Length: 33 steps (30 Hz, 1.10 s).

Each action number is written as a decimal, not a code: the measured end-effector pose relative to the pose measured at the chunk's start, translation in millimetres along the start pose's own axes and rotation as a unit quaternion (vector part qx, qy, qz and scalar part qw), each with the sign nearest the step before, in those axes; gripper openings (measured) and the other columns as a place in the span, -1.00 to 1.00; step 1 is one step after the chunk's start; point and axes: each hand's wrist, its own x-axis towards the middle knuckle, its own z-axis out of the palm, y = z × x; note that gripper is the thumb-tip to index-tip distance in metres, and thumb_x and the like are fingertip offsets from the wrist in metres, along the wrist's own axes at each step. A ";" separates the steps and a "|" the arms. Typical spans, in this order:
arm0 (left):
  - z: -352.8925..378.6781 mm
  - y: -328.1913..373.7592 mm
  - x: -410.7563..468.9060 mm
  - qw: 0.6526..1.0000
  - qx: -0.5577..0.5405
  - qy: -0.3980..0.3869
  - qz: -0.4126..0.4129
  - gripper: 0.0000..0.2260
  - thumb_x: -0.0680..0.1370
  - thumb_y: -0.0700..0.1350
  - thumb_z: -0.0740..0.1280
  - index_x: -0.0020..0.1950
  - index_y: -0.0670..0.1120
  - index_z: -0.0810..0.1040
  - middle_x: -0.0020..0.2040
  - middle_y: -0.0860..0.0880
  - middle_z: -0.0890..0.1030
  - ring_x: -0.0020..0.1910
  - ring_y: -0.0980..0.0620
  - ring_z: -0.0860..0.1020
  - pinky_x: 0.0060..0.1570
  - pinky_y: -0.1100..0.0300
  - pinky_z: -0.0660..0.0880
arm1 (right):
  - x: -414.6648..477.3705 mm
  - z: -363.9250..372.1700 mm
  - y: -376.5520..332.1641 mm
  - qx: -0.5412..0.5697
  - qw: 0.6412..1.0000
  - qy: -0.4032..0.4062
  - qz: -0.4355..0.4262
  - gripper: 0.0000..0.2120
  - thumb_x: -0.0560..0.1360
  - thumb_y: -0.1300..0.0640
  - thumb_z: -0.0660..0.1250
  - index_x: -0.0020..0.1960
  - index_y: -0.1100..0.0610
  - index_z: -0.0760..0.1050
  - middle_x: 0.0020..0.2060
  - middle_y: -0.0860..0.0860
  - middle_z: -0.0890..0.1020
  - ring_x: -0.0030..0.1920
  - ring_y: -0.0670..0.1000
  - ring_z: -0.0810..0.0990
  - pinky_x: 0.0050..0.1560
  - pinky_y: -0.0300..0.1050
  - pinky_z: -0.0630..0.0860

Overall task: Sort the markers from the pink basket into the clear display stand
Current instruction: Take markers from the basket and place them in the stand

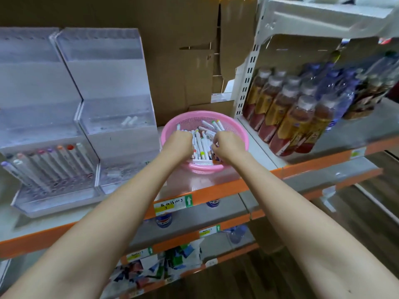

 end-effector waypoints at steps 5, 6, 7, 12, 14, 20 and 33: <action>7.6 4.3 17.3 0.998 -0.030 0.017 -0.052 -0.91 0.54 -0.28 0.22 -0.05 -0.21 0.51 -0.03 -0.21 0.61 -0.03 -0.19 0.55 -0.26 0.10 0.33 | 15.8 2.8 -4.8 0.070 0.997 -0.023 -0.016 -0.92 0.49 0.18 0.28 -0.18 0.12 0.50 0.02 0.24 0.60 0.18 0.20 0.52 -0.14 -0.05 0.48; 8.2 6.7 19.1 0.998 -0.019 0.016 -0.053 -0.89 0.53 -0.29 0.22 -0.03 -0.21 0.52 -0.02 -0.19 0.61 -0.02 -0.18 0.56 -0.25 0.11 0.33 | 19.8 4.5 -4.7 0.068 0.997 -0.027 -0.038 -0.86 0.50 0.17 0.28 -0.02 0.16 0.60 0.23 0.18 0.56 0.37 0.16 0.40 0.13 -0.01 0.46; 9.1 9.0 20.6 0.998 -0.011 0.016 -0.052 -0.88 0.53 -0.30 0.22 -0.01 -0.21 0.53 -0.02 -0.18 0.60 -0.01 -0.17 0.56 -0.25 0.11 0.34 | 24.2 7.9 -3.6 0.064 0.996 -0.035 -0.056 -0.77 0.52 0.15 0.28 0.11 0.19 0.60 0.38 0.07 0.46 0.48 0.11 0.24 0.35 -0.02 0.34; 10.8 8.9 27.9 0.997 0.013 0.033 -0.065 -0.91 0.50 -0.30 0.25 -0.16 -0.14 0.45 -0.08 -0.19 0.60 -0.13 -0.16 0.54 -0.31 0.08 0.34 | 33.0 16.5 -6.1 0.111 0.992 -0.041 -0.051 -0.81 0.51 0.04 0.32 -0.10 0.12 0.65 0.48 -0.14 0.28 0.54 0.00 0.09 0.38 -0.11 0.29; 10.7 8.1 30.5 0.997 0.032 0.027 -0.064 -0.94 0.49 -0.28 0.26 -0.15 -0.16 0.47 -0.10 -0.16 0.60 -0.20 -0.13 0.51 -0.33 0.09 0.34 | 31.6 11.2 -8.0 0.113 0.991 -0.048 -0.054 -0.75 0.51 0.03 0.30 -0.02 0.17 0.66 0.49 -0.12 0.26 0.55 0.00 0.05 0.40 -0.11 0.24; 8.1 4.1 37.0 0.996 -0.060 -0.010 -0.072 -0.90 0.49 -0.16 0.34 -0.17 -0.14 0.45 -0.15 -0.12 0.55 -0.17 -0.11 0.48 -0.27 0.11 0.35 | 30.8 0.5 -11.7 0.118 0.987 -0.095 -0.052 -0.62 0.51 0.12 0.30 -0.47 0.08 0.34 0.35 -0.03 0.49 0.53 -0.11 0.05 0.44 -0.23 -0.03; 0.3 -6.3 19.5 0.915 -0.373 0.119 -0.098 -0.50 0.43 -0.34 0.32 0.35 -0.07 0.42 -0.12 -0.04 0.58 -0.16 0.04 0.53 -0.21 0.35 0.40 | 34.8 7.7 -6.9 0.310 0.951 -0.004 -0.013 -0.62 0.49 0.19 0.37 0.29 0.21 0.48 -0.17 0.08 0.61 -0.22 0.07 0.59 0.00 -0.02 0.54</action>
